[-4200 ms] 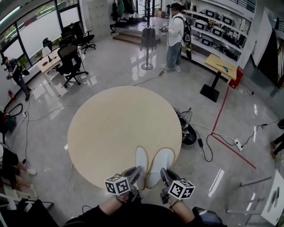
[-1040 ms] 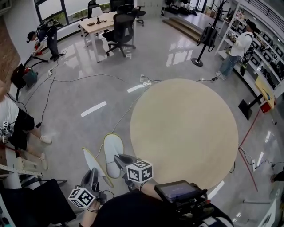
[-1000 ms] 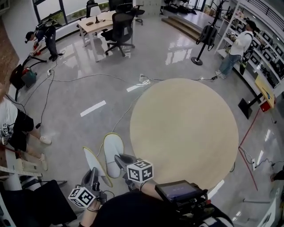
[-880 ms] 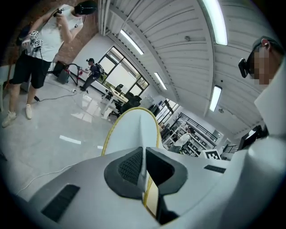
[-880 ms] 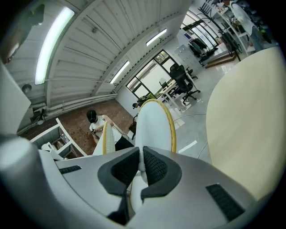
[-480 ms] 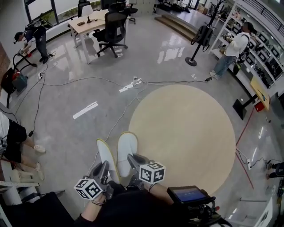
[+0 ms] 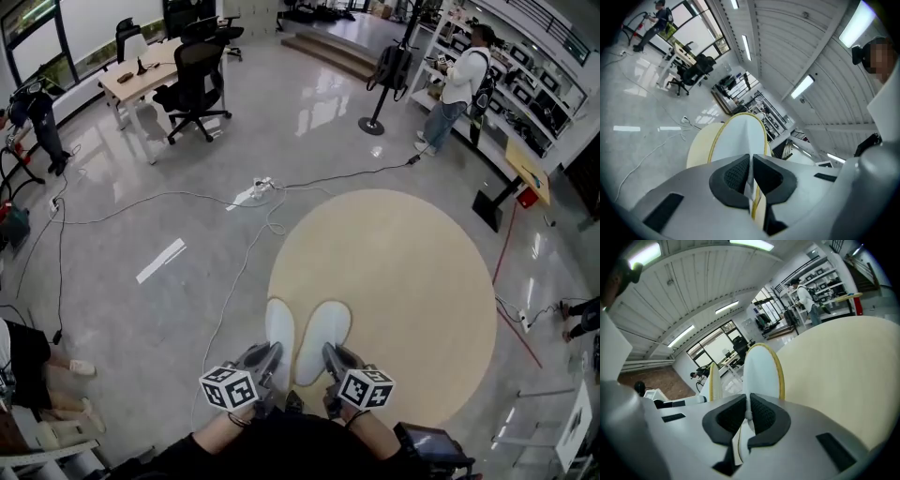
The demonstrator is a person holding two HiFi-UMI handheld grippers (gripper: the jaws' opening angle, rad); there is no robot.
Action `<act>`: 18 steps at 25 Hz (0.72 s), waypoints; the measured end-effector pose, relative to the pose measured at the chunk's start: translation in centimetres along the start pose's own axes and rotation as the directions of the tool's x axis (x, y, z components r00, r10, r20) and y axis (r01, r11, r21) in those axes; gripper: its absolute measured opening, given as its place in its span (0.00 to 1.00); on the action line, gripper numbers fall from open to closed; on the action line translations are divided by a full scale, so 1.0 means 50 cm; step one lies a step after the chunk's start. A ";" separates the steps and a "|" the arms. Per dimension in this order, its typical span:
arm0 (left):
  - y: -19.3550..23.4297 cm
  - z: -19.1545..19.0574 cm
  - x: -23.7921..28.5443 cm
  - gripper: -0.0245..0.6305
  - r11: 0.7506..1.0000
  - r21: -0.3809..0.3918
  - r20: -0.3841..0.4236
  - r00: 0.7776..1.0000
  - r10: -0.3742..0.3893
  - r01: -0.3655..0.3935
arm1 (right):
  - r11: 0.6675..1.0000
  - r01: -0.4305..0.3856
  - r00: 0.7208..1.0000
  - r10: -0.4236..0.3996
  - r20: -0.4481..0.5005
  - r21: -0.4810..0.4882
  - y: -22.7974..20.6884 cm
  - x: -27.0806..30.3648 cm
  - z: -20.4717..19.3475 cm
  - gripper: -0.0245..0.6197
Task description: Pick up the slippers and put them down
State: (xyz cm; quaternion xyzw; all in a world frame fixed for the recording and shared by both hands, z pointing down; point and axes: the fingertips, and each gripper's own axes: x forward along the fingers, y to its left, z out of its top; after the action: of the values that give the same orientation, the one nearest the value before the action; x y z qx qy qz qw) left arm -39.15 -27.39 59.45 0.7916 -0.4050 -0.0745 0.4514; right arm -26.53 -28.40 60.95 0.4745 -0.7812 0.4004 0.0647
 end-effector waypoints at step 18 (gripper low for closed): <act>0.231 0.177 0.331 0.08 0.982 0.162 -0.351 0.936 -0.036 0.099 | 0.945 0.276 0.946 -0.299 0.125 0.175 -0.128 0.238 0.169 0.08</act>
State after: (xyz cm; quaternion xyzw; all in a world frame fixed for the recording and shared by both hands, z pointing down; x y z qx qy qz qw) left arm -39.12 -47.96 67.37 0.8427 -0.2968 0.0866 0.4408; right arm -25.51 -43.85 64.64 0.6157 -0.6727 0.4095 0.0267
